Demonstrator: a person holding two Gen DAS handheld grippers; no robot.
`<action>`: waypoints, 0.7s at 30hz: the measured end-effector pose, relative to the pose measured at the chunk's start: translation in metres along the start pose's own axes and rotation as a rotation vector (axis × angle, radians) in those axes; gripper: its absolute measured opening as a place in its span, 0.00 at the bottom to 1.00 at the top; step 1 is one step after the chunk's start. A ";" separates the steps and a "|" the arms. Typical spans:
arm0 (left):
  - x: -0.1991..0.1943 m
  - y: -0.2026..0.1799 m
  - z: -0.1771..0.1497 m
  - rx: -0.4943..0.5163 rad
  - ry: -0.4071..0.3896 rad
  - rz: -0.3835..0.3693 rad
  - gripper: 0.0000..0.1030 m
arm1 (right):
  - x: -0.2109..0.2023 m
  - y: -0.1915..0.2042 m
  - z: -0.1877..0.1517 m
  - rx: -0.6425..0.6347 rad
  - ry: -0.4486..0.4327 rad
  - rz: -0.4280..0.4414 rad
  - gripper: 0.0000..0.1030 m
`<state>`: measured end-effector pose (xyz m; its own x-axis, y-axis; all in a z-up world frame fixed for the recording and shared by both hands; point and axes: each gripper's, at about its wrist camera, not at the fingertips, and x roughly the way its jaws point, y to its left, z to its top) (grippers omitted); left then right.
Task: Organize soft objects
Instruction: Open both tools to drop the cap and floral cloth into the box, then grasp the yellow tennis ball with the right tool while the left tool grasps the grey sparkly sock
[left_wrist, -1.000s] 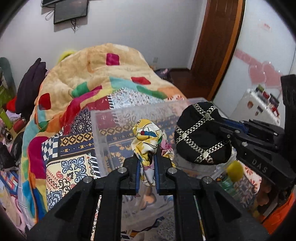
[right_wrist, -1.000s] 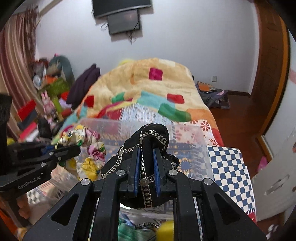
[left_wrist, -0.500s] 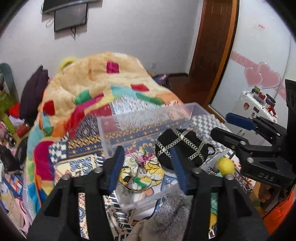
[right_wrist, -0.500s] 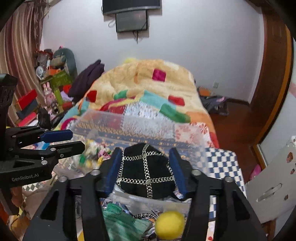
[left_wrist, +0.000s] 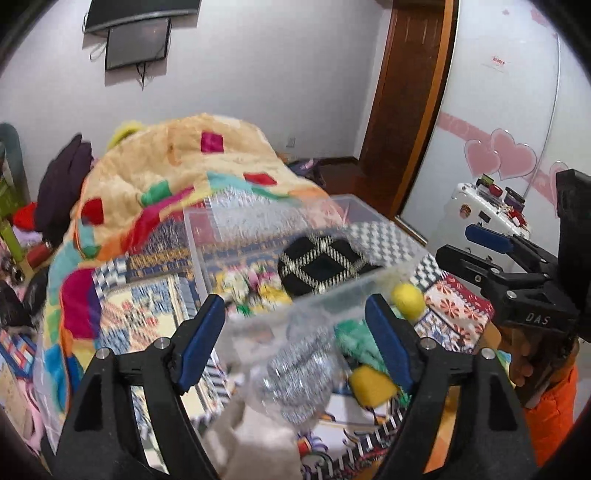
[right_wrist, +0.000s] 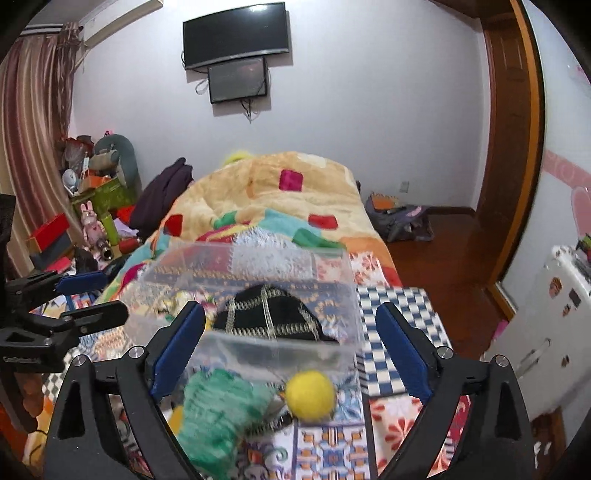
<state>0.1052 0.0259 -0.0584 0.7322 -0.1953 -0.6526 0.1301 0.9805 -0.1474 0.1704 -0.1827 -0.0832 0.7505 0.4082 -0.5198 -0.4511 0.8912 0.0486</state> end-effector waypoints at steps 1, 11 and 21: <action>0.003 0.000 -0.005 -0.008 0.012 0.000 0.76 | 0.002 -0.002 -0.005 0.004 0.017 -0.005 0.90; 0.028 0.004 -0.036 -0.054 0.096 0.010 0.76 | 0.028 -0.022 -0.045 0.064 0.154 -0.006 0.90; 0.031 -0.006 -0.046 -0.021 0.094 -0.004 0.37 | 0.044 -0.035 -0.063 0.118 0.242 0.040 0.41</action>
<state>0.0964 0.0132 -0.1115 0.6658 -0.2013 -0.7185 0.1182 0.9792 -0.1648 0.1892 -0.2084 -0.1615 0.5894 0.3973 -0.7034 -0.4082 0.8978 0.1651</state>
